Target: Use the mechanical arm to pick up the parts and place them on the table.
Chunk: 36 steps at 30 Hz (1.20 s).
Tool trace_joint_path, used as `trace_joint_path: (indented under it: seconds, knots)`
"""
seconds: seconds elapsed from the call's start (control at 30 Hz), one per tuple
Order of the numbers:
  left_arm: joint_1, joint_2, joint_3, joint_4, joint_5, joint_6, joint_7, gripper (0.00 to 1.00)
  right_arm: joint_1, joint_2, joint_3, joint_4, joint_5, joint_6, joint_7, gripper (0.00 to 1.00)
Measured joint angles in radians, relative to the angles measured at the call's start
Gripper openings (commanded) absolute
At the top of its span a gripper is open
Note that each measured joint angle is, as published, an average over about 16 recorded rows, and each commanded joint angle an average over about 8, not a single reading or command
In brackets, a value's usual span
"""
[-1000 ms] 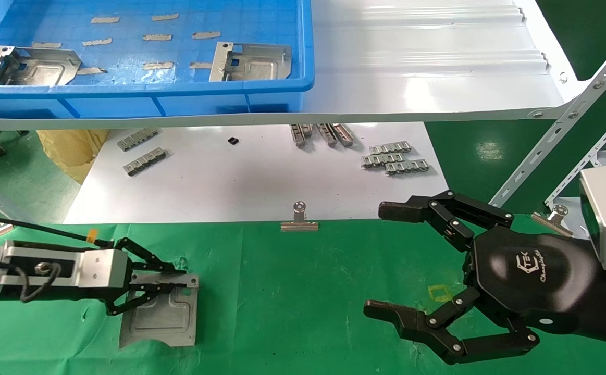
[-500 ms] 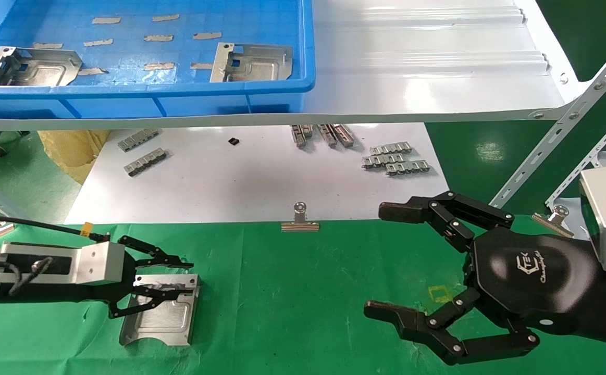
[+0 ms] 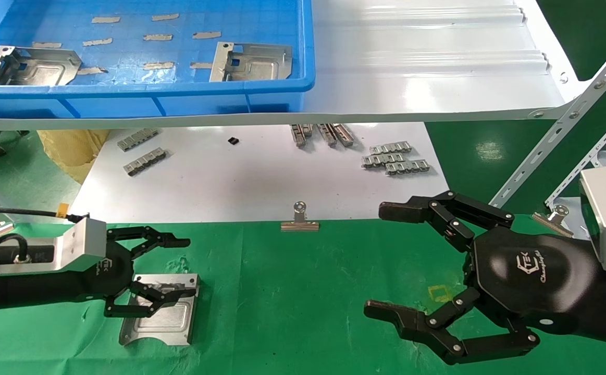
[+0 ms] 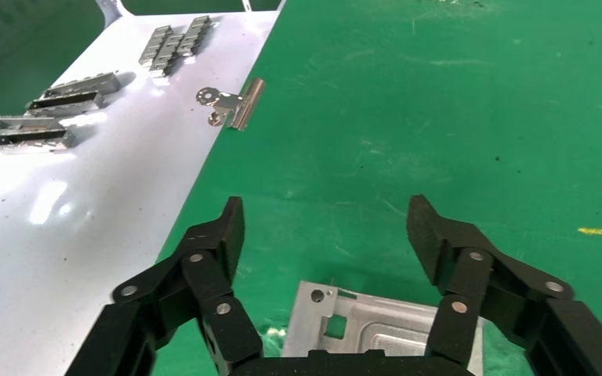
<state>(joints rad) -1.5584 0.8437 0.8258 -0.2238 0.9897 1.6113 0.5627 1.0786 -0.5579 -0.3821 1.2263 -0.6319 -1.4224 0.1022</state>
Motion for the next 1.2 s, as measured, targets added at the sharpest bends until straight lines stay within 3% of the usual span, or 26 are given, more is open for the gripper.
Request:
trace_joint_path:
  seconds: [0.37, 1.2]
  knots:
    - [0.042, -0.02, -0.05, -0.096, -0.022, -0.011, -0.064, 1.0, 0.0, 0.0, 0.0, 0.0, 0.0, 0.0, 0.0, 1.0]
    - [0.243, -0.117, -0.276, -0.535, -0.13, -0.059, -0.377, 1.0, 0.0, 0.0, 0.0, 0.0, 0.0, 0.0, 0.0, 1.0]
